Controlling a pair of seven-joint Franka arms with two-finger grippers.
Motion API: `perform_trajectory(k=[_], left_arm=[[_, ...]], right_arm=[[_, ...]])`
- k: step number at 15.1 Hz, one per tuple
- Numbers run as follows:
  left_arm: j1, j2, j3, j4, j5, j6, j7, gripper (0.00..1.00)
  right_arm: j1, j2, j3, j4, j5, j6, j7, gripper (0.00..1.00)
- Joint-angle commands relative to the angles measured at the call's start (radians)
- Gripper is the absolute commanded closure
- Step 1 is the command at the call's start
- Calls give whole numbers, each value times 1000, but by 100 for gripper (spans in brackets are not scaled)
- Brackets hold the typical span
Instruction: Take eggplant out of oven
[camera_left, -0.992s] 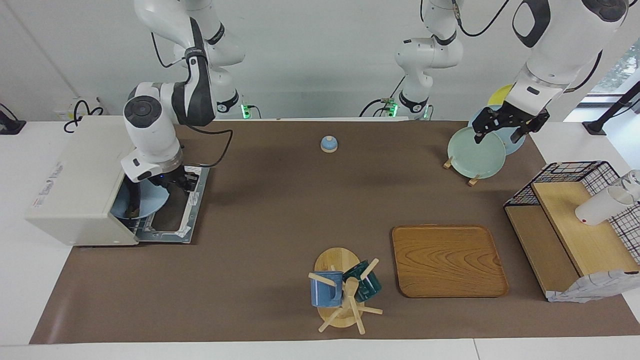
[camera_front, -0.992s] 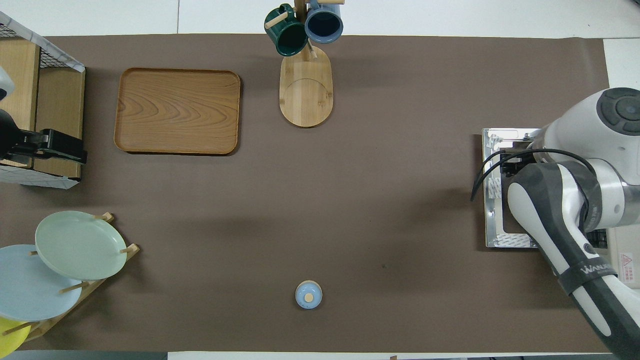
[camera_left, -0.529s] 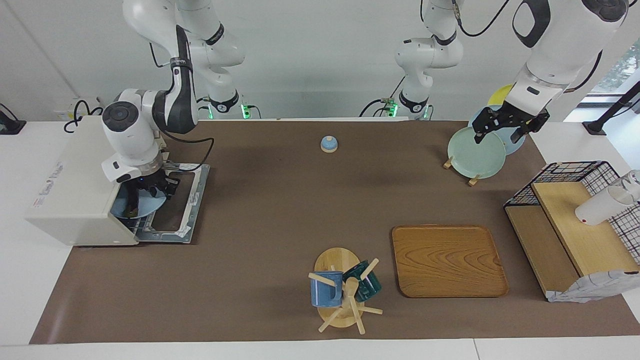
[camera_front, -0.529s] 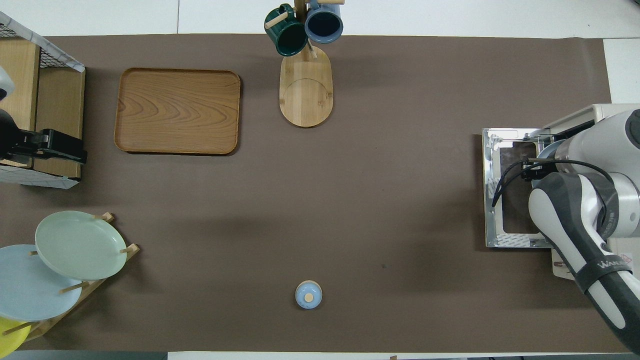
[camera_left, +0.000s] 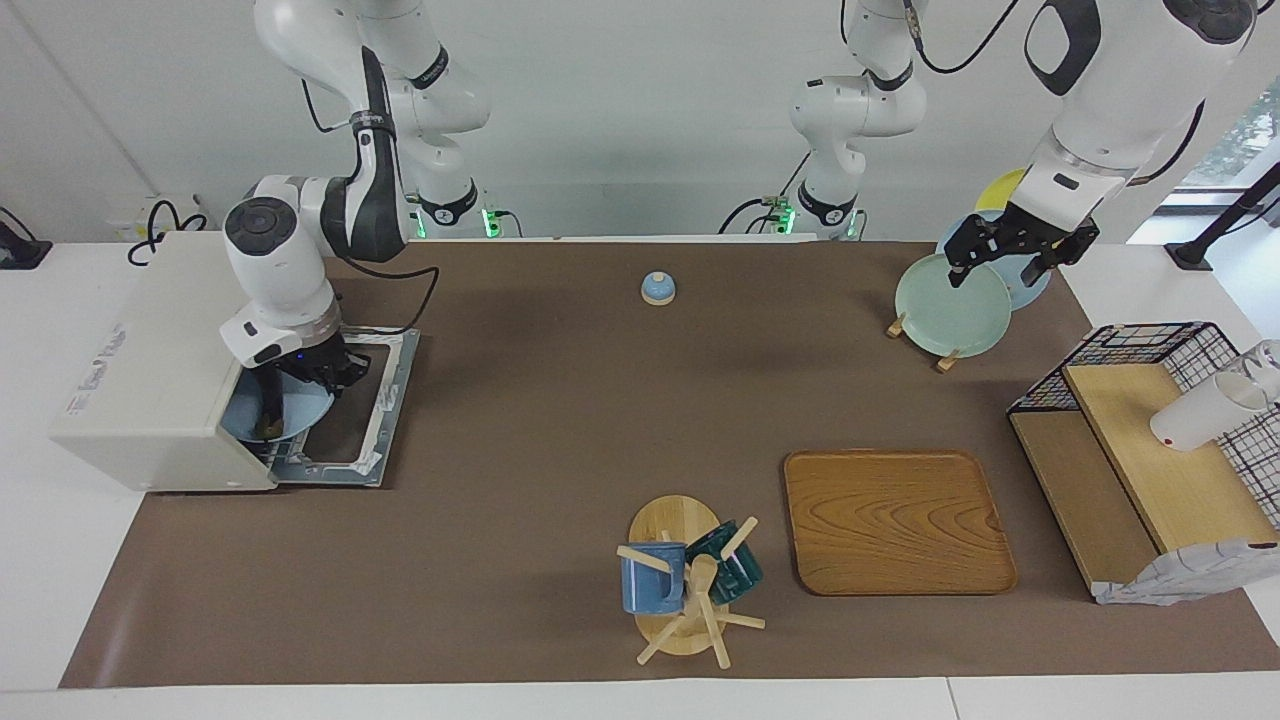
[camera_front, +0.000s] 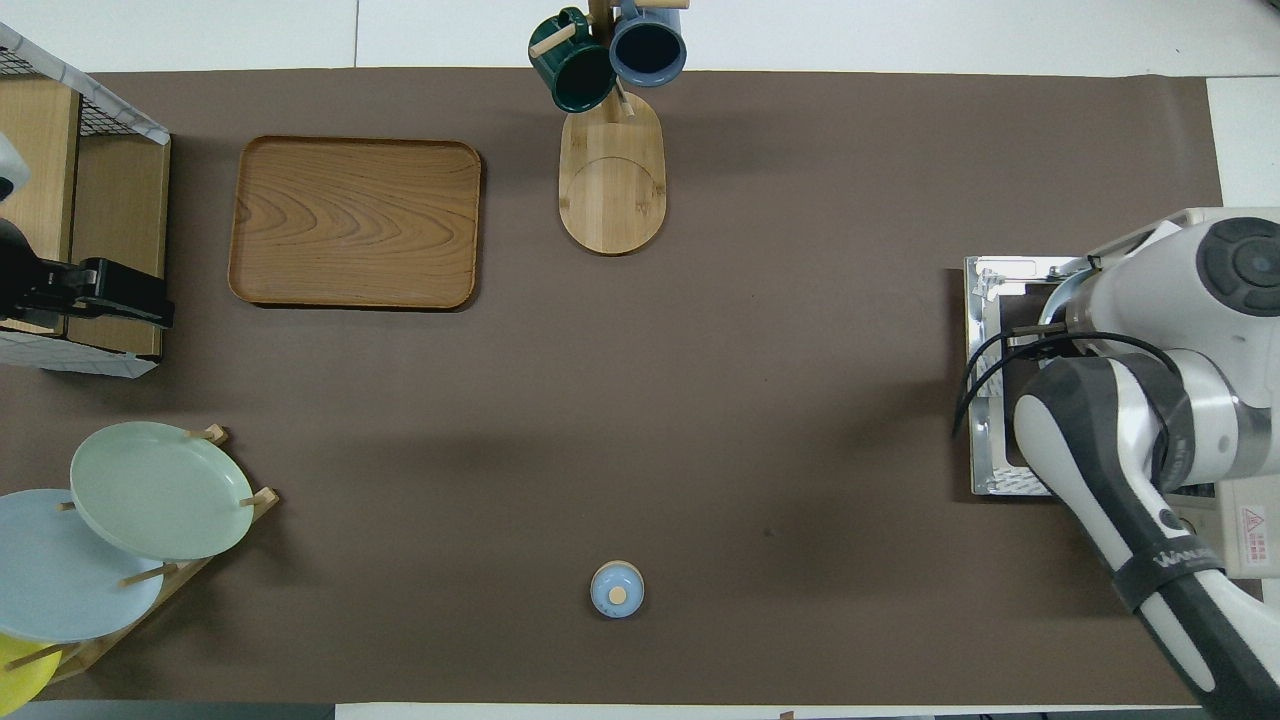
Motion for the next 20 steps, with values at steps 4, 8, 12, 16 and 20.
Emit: perform_trajectory(k=[4, 8, 12, 16, 20], left_arm=[[4, -6, -1, 8, -6, -21, -4, 0], [4, -6, -1, 8, -6, -21, -4, 0], [4, -6, -1, 8, -6, -21, -4, 0], [4, -6, -1, 8, -6, -21, -4, 0], [4, -6, -1, 8, -6, -21, -4, 0]], right_arm=[[373, 111, 6, 257, 14, -239, 396, 100], [555, 413, 8, 680, 98, -441, 685, 100], [643, 507, 40, 774, 158, -338, 845, 100], [697, 548, 68, 713, 183, -206, 937, 100], [683, 548, 69, 699, 221, -144, 997, 76]])
